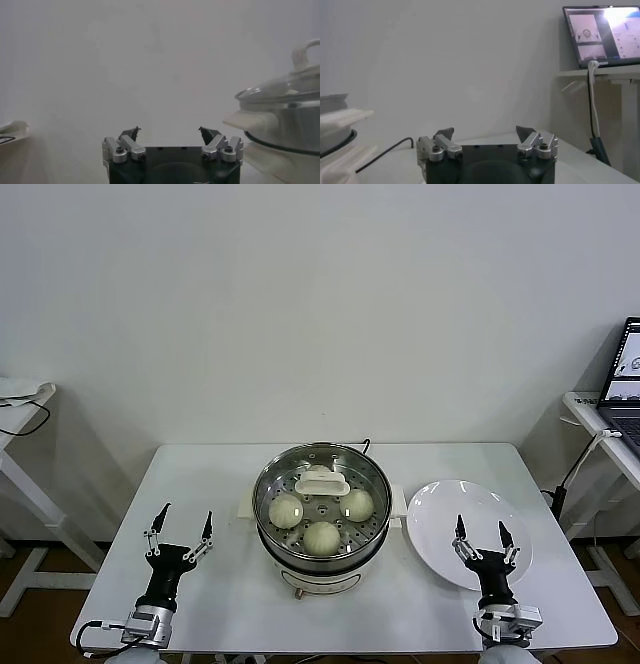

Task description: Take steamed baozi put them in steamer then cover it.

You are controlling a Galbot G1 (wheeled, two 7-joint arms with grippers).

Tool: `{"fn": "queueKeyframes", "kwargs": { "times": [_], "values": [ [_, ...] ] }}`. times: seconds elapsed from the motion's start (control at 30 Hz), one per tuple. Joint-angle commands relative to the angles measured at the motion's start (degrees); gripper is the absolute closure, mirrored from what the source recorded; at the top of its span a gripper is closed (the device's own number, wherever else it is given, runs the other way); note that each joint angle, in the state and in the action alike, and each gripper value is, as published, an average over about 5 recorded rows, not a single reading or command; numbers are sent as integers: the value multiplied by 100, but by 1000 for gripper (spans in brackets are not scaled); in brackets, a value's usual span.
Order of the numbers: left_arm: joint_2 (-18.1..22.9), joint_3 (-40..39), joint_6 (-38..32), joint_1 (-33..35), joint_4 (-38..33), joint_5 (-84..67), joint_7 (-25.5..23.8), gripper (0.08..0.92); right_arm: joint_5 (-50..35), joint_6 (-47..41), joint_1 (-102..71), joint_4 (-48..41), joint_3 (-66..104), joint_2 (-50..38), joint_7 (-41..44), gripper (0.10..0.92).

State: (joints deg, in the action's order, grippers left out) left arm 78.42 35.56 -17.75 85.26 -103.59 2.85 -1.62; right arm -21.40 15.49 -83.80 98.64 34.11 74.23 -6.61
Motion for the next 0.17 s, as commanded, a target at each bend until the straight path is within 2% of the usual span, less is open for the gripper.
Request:
{"fn": "queueKeyframes", "kwargs": {
  "times": [0.03,0.17],
  "values": [
    [-3,7,-6,12,0,45,-1,177,-6,25,12,-17,5,-4,47,203],
    [3,8,6,15,-5,86,19,177,-13,45,19,-34,6,-6,77,203]
  ]
}}
